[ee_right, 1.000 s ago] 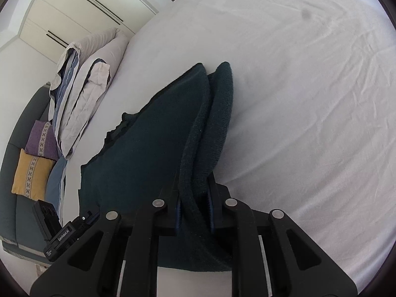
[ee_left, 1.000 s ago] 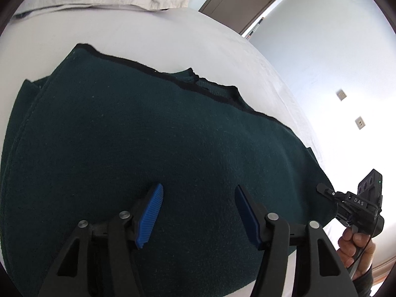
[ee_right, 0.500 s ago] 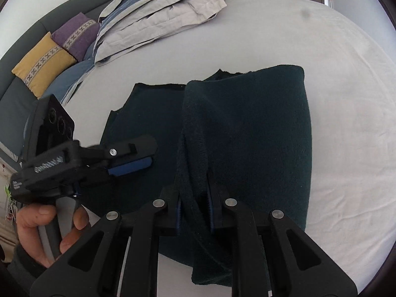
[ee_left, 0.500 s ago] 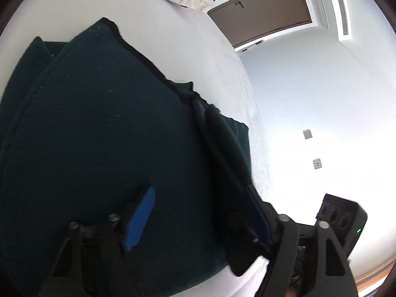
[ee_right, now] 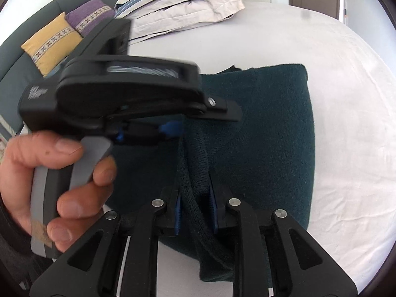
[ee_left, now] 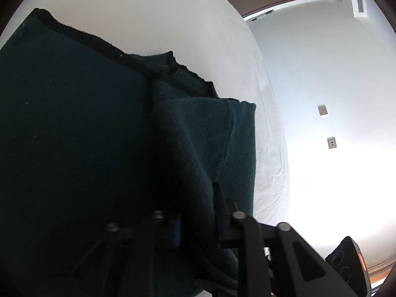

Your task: Fold small clothes

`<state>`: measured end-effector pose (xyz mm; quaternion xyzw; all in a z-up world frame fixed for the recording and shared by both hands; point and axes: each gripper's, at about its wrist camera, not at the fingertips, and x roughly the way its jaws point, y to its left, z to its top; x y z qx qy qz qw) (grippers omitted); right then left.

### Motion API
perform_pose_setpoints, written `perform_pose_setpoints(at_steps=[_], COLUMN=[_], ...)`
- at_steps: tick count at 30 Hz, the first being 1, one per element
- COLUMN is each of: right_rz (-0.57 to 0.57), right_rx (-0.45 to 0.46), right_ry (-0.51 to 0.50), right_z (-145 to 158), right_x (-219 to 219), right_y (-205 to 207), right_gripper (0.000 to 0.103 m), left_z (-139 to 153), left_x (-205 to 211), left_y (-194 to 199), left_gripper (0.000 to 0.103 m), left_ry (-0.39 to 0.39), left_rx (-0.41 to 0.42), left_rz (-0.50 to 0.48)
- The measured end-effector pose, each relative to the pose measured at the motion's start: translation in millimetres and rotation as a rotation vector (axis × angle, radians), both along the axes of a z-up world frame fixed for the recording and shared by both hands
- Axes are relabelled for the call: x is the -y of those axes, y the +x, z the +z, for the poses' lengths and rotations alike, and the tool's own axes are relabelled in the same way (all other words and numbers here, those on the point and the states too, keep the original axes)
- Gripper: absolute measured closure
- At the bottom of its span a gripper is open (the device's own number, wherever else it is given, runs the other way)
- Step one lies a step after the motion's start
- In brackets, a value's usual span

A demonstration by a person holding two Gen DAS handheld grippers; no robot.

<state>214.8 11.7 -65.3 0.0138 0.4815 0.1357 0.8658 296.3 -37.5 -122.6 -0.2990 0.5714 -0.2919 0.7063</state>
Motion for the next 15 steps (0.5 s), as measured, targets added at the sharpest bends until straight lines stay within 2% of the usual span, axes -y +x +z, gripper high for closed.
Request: perform_pose_setpoints(at_steps=[4,7,11,15], right_rz=[0.035,0.041,0.088,0.087], right_rx=[0.074,0.122,0.189,0.236], right_ry=[-0.037,-0.119,-0.24,-0.304], right_z=[15,19,17,16], right_x=[5,5,-10,-18], right_y=[-40,-74,-116,-131], right_gripper=[0.079,0.078,0.078,0.078], left_z=[-3,-8,-5,-5], left_x=[-6,-9,-4,-13], left_y=[-1,-4,-7,-8], left_gripper=[0.089,0.089,0.09,0.09], left_ry=[-0.011,-0.039,-0.034,-0.036], left_rx=[-0.002,-0.019,-0.01,-0.007], left_rz=[-0.003,0.005,-0.001,-0.005])
